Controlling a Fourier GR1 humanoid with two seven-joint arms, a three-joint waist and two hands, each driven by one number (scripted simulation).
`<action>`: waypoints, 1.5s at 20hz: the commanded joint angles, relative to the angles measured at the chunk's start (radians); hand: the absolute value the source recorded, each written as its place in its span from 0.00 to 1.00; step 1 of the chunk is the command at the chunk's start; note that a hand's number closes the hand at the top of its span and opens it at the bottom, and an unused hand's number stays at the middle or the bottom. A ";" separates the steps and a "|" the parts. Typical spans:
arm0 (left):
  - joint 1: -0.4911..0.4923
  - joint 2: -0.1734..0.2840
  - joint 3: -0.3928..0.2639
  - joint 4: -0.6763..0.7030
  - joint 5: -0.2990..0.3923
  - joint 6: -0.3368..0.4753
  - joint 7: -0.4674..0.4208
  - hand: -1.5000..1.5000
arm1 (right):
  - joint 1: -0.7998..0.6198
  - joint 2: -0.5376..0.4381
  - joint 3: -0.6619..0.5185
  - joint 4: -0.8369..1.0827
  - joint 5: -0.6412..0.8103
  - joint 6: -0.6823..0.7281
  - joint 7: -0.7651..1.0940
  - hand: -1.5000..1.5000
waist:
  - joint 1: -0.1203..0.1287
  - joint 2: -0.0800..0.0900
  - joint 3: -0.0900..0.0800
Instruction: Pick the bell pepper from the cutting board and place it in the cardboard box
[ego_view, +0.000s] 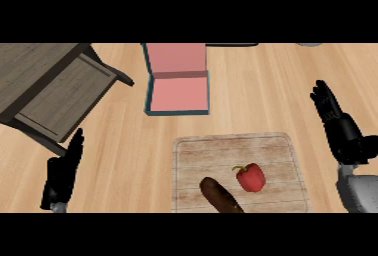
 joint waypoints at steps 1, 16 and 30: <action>-0.045 0.039 0.035 0.036 -0.014 0.000 0.024 0.50 | 0.022 -0.020 0.068 -0.042 0.014 0.093 0.024 0.00 | 0.002 -0.042 0.024; -0.151 0.210 0.060 -0.037 -0.108 0.006 0.093 0.50 | -0.096 -0.247 0.371 0.122 0.275 0.496 -0.746 0.00 | 0.044 -0.030 0.029; -0.164 0.236 0.103 0.005 -0.098 -0.032 0.083 0.50 | -0.359 -0.361 0.559 0.106 0.756 0.297 -0.649 0.00 | 0.024 -0.040 0.023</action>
